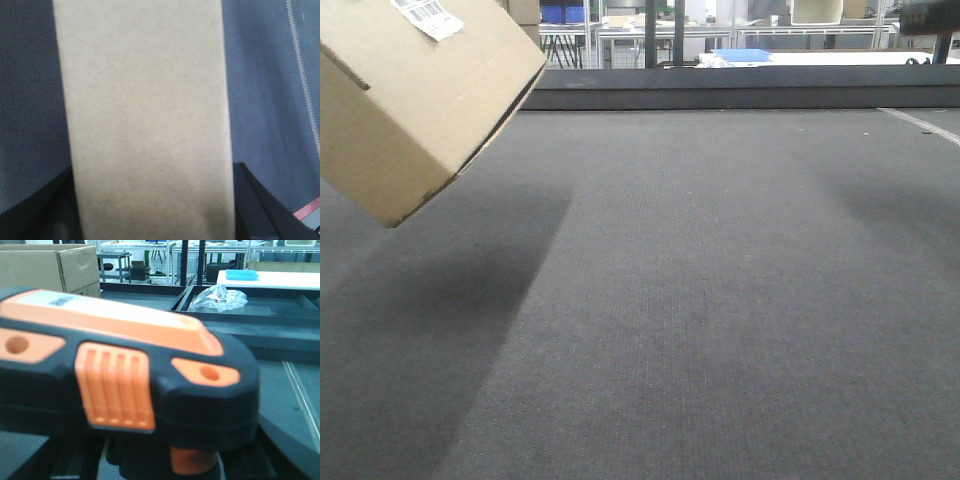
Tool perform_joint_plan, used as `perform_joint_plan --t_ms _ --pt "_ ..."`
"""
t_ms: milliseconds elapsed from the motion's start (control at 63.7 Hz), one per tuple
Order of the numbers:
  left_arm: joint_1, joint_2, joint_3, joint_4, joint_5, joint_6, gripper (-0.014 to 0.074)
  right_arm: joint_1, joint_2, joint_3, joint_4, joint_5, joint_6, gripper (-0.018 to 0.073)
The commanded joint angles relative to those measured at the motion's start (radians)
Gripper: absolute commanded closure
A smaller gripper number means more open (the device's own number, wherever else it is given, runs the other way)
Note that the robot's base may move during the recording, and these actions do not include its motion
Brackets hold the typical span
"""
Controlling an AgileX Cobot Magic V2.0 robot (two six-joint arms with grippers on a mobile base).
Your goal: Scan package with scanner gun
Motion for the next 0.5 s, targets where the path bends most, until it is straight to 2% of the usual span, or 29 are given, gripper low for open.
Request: perform_joint_plan --t_ms 0,188,361,487 --pt "-0.001 -0.011 -0.006 -0.023 -0.002 0.005 0.0707 -0.001 -0.02 0.069 0.018 -0.191 0.023 0.0713" --pt "-0.001 -0.011 -0.006 -0.023 -0.002 0.005 0.0707 -0.001 0.006 0.214 0.018 -0.451 0.088 0.0718" --pt "-0.001 -0.011 -0.006 -0.025 -0.002 0.005 0.0707 -0.001 0.119 0.226 0.02 -0.536 0.09 0.0718" --pt "-0.001 -0.011 -0.006 -0.028 -0.002 0.005 0.0707 -0.001 0.226 0.226 0.02 -0.672 0.09 0.0718"
